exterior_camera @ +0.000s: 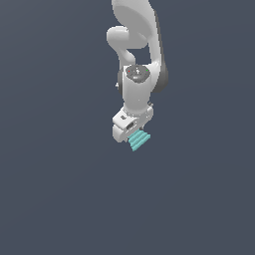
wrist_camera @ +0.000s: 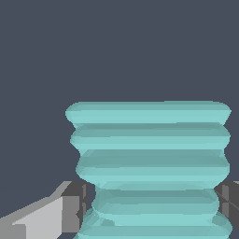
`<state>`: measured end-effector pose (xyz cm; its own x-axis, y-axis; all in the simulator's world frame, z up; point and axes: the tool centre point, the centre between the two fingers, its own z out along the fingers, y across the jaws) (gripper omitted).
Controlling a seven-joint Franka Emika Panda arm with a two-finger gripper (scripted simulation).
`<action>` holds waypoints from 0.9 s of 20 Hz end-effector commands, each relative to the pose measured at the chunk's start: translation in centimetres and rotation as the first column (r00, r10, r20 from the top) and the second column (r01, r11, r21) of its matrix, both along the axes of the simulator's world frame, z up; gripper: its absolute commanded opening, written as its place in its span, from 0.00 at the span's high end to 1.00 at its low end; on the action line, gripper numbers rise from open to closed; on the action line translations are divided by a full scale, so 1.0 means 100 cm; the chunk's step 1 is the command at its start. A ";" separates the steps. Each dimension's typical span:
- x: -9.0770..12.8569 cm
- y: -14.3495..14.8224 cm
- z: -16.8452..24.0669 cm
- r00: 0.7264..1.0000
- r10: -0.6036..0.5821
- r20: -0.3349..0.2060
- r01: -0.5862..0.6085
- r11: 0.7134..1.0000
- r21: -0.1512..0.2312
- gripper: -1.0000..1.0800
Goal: Pick up the object and move it to a goal position.
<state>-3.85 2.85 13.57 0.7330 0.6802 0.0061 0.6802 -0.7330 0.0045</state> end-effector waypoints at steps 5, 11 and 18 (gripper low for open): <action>0.017 -0.022 0.067 1.000 0.001 -0.001 -0.001 1.000 0.002 1.00; 0.034 -0.041 0.126 1.000 0.001 -0.003 -0.001 1.000 0.002 1.00; 0.053 -0.063 0.190 1.000 0.001 -0.005 -0.001 1.000 0.001 1.00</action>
